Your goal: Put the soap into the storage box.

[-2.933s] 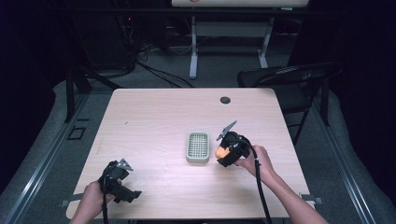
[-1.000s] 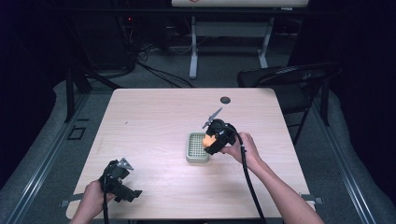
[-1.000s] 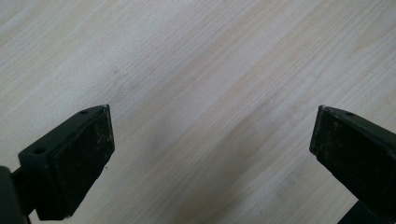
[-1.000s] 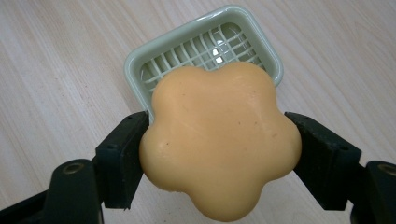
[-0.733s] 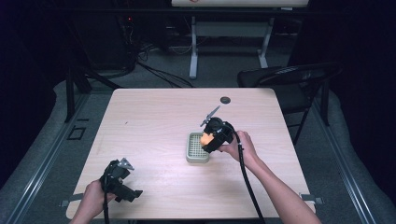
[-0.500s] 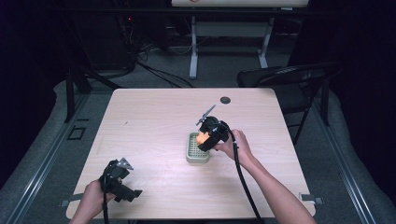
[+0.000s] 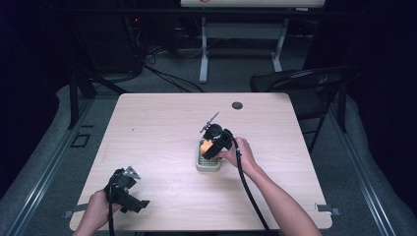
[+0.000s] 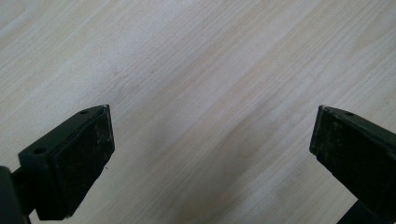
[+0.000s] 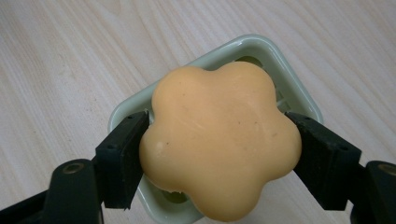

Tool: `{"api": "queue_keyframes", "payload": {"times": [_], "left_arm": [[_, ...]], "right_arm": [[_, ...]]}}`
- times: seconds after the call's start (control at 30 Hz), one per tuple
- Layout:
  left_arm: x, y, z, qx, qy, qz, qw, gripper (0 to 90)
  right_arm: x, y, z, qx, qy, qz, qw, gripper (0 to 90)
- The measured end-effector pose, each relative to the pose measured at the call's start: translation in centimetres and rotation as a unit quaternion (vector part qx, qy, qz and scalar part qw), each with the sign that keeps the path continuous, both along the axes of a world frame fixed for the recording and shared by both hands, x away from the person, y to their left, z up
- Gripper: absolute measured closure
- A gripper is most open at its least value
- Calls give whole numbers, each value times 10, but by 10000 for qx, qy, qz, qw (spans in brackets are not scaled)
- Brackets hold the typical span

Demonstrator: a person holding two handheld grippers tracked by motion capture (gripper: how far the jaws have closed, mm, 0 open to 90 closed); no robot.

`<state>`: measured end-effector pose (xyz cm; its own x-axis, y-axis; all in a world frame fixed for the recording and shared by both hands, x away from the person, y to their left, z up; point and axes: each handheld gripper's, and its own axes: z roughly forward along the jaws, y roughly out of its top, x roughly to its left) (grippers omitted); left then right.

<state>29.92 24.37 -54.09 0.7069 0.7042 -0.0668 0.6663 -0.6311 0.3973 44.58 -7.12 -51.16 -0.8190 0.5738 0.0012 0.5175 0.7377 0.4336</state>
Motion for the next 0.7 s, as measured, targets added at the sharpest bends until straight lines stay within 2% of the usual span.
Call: {"api": "queue_keyframes", "payload": {"times": [0.37, 0.57, 0.7], "left_arm": [[0, 0, 0, -13, 3, -19, 10000, 2], [0, 0, 0, -7, -3, -14, 10000, 2], [0, -1, 0, -6, -8, -30, 10000, 2]], "right_arm": [[7, 6, -14, -18, 108, 94, 9999, 249], [8, 6, -19, -40, 98, 105, 9999, 249], [9, 5, -21, -81, 81, 209, 9997, 249]]}}
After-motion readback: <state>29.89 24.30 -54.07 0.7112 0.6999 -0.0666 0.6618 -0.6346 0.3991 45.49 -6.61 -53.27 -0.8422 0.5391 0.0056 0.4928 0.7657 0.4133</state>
